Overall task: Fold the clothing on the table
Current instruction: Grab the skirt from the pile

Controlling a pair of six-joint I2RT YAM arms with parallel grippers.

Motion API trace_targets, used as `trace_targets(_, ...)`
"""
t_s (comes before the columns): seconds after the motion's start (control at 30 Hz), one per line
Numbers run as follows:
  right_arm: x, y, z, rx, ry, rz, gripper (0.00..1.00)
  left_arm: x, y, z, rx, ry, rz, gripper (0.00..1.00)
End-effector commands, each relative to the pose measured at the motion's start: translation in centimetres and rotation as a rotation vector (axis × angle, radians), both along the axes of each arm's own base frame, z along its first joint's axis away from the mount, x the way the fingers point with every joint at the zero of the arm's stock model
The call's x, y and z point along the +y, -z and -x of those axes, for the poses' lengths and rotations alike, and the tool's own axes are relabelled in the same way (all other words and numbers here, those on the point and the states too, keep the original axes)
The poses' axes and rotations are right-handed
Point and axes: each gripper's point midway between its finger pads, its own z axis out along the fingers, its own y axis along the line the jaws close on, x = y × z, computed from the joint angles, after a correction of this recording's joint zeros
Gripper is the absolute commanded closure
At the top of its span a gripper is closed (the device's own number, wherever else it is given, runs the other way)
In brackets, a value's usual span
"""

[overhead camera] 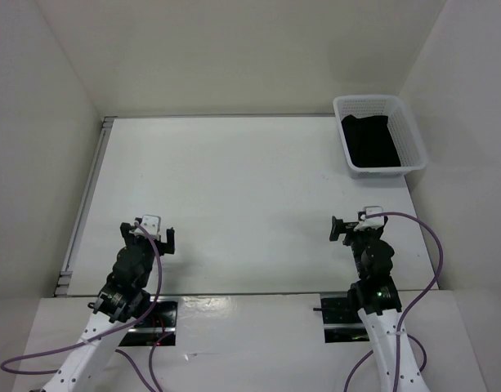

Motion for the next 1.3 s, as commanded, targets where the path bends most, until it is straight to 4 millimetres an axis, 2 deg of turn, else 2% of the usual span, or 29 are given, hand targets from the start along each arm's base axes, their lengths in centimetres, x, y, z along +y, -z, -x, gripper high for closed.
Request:
trace_targets(0.0, -0.2, -1.0, -0.3, -0.095, 0.009, -0.013, 0.01, -0.1, -2.0, -0.4, -0.137, -0.009, 0.071, 0.00)
trace_targets(0.23, 0.1, -1.0, -0.3, -0.095, -0.005, -0.014, 0.01, -0.1, -2.0, -0.4, -0.137, -0.009, 0.071, 0.00)
trace_targets(0.3, 0.5, -2.4, -0.2, -0.123, -0.031, 0.001, 0.01, -0.1, -2.0, -0.4, -0.137, -0.009, 0.071, 0.00)
trace_targets(0.37, 1.3, -3.7, 0.2, -0.150, -0.123, 0.175, 0.01, -0.1, -2.0, -0.4, -0.137, -0.009, 0.071, 0.00)
trace_targets(0.4, 1.7, -5.6, 0.5, -0.194, -0.149, 0.187, 0.01, -0.1, -2.0, -0.4, -0.137, -0.009, 0.071, 0.00)
trace_targets(0.47, 1.3, -8.2, 0.9, -0.254, -0.118, 0.182, 0.01, -0.1, -2.0, -0.4, -0.137, -0.009, 0.071, 0.00)
trace_targets(0.5, 1.3, -11.0, 1.5, -0.321, -0.120, 0.207, 0.01, -0.1, -2.0, -0.4, -0.137, -0.009, 0.071, 0.00)
trace_targets(0.57, 0.5, -14.5, 2.4, -0.419, -0.082, 0.292, 0.01, -0.1, -2.0, -0.4, -0.137, -0.009, 0.071, 0.00)
trace_targets(0.6, -0.7, -17.0, 3.2, -0.476, -0.008, 0.279, 0.01, -0.1, -2.0, -0.4, -0.137, -0.009, 0.071, 0.00)
trace_targets(0.67, -1.4, -19.7, 4.2, -0.556, 0.038, 0.277, 0.01, -0.1, -2.0, -0.4, -0.137, -0.009, 0.071, 0.00)
trace_targets(0.7, -1.5, -22.0, 5.2, -0.615, 0.048, 0.271, 0.01, -0.1, -2.0, -0.4, -0.137, -0.009, 0.071, 0.00)
trace_targets(0.77, -1.6, -24.2, 5.4, -0.622, 0.055, 0.246, 0.01, -0.1, -2.0, -0.4, -0.137, -0.009, 0.071, 0.00)
trace_targets(0.8, -1.8, -24.2, 5.0, -0.587, 0.065, 0.232, 0.01, -0.1, -2.0, -0.4, -0.137, -0.009, 0.071, 0.00)
trace_targets(0.83, -1.7, -25.4, 5.0, -0.573, 0.060, 0.219, 0.01, -0.1, -2.0, -0.4, -0.137, -0.009, 0.071, 0.00)
trace_targets(0.87, -1.7, -23.8, 3.0, -0.467, 0.057, 0.214, 0.01, -0.1, -2.0, -0.4, -0.137, -0.009, 0.071, 0.00)
trace_targets(0.93, -1.9, -23.7, 2.3, -0.414, 0.059, 0.212, 0.01, -0.1, -2.0, -0.4, -0.137, -0.009, 0.071, 0.00)
trace_targets(0.97, -1.6, -22.6, 1.5, -0.353, 0.038, 0.206, 0.01, -0.1, -2.0, -0.4, -0.137, -0.009, 0.071, 0.00)
trace_targets(1.07, -2.2, -23.3, 1.2, -0.327, 0.071, 0.187, 0.01, -0.1, -2.0, -0.4, -0.137, -0.009, 0.071, 0.00)
trace_targets(1.17, -3.7, -23.6, 0.1, -0.299, 0.142, 0.163, 0.01, -0.1, -2.0, -0.4, -0.137, -0.009, 0.071, 0.00)
trace_targets(1.23, -3.6, -23.2, -0.7, -0.280, 0.123, 0.157, 0.01, -0.1, -2.0, -0.4, -0.137, -0.009, 0.071, 0.00)
trace_targets(1.27, -4.2, -22.3, -1.4, -0.245, 0.140, 0.141, 0.01, -0.1, -2.0, -0.4, -0.137, -0.009, 0.071, 0.00)
